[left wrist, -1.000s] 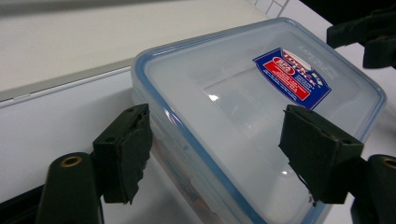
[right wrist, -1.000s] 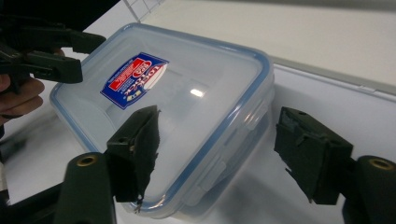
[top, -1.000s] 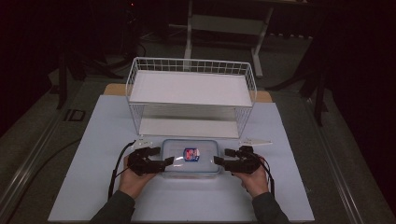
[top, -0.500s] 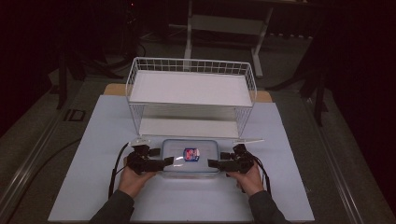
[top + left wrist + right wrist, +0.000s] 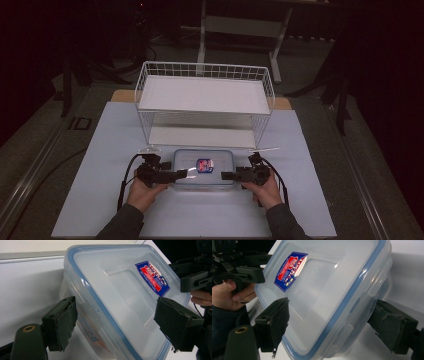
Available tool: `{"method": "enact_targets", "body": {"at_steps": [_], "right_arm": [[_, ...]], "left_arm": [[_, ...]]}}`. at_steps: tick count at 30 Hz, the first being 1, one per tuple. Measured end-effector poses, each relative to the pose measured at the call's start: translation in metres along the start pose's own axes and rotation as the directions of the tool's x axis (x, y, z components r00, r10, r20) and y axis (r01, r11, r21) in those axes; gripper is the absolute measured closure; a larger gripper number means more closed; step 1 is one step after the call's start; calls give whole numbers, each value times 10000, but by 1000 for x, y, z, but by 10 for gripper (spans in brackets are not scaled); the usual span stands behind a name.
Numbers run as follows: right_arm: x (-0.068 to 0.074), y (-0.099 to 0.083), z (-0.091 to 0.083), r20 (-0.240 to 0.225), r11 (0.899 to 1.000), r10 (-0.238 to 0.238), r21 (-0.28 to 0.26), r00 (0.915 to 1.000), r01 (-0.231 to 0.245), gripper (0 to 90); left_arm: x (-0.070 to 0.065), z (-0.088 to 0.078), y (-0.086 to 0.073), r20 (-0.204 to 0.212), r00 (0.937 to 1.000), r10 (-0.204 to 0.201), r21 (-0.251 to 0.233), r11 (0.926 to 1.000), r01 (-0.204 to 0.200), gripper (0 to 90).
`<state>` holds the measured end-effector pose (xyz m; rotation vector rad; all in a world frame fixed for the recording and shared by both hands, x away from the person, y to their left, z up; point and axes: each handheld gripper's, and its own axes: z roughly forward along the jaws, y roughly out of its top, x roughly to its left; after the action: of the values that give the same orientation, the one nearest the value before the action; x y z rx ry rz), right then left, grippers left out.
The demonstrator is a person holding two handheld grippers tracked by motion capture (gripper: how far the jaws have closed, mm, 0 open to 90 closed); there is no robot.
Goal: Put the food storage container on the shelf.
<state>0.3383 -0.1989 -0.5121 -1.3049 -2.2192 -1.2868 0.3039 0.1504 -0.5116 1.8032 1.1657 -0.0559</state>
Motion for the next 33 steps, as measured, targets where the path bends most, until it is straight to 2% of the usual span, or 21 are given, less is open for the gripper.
{"method": "enact_targets", "body": {"at_steps": [7, 10, 13, 17, 20, 23, 28, 31, 33], "right_arm": [[2, -2, -7, 9, 9998, 193, -61, 9998, -193, 265], [4, -3, -9, 10, 9997, 182, -172, 9998, -182, 291], [7, -8, -16, 6, 9994, 105, -324, 9999, -104, 354], [12, -13, -23, 9, 9996, 11, -283, 10000, -10, 399], [13, -17, -27, -35, 9995, -51, -325, 10000, 49, 436], [16, -18, -28, 20, 9991, -269, -325, 9996, 270, 443], [19, -23, -31, 66, 9967, -677, -443, 9977, 679, 461], [21, -24, -31, 130, 9949, -884, -479, 9960, 889, 462], [23, -25, -31, 153, 9935, -1005, -519, 9948, 1011, 462]], "left_arm": [[-3, -9, 2, -91, 9997, -205, 54, 9998, 206, 295], [-5, -11, 1, -175, 9997, -142, -6, 9999, 142, 342], [-13, -18, -3, -406, 9992, 60, -154, 9999, -67, 385], [-16, -24, -8, -292, 9995, -108, -136, 9999, 104, 449], [-18, -27, -10, -238, 9997, -78, -117, 9999, 75, 474], [-20, -29, -12, -272, 9996, -37, -117, 9999, 34, 489], [-18, -35, -16, -16, 9999, -142, -167, 9998, 141, 558], [-18, -36, -17, -26, 10000, 30, -151, 9999, -30, 556], [-19, -34, -18, -113, 9998, 147, -183, 9997, -149, 511]]}}
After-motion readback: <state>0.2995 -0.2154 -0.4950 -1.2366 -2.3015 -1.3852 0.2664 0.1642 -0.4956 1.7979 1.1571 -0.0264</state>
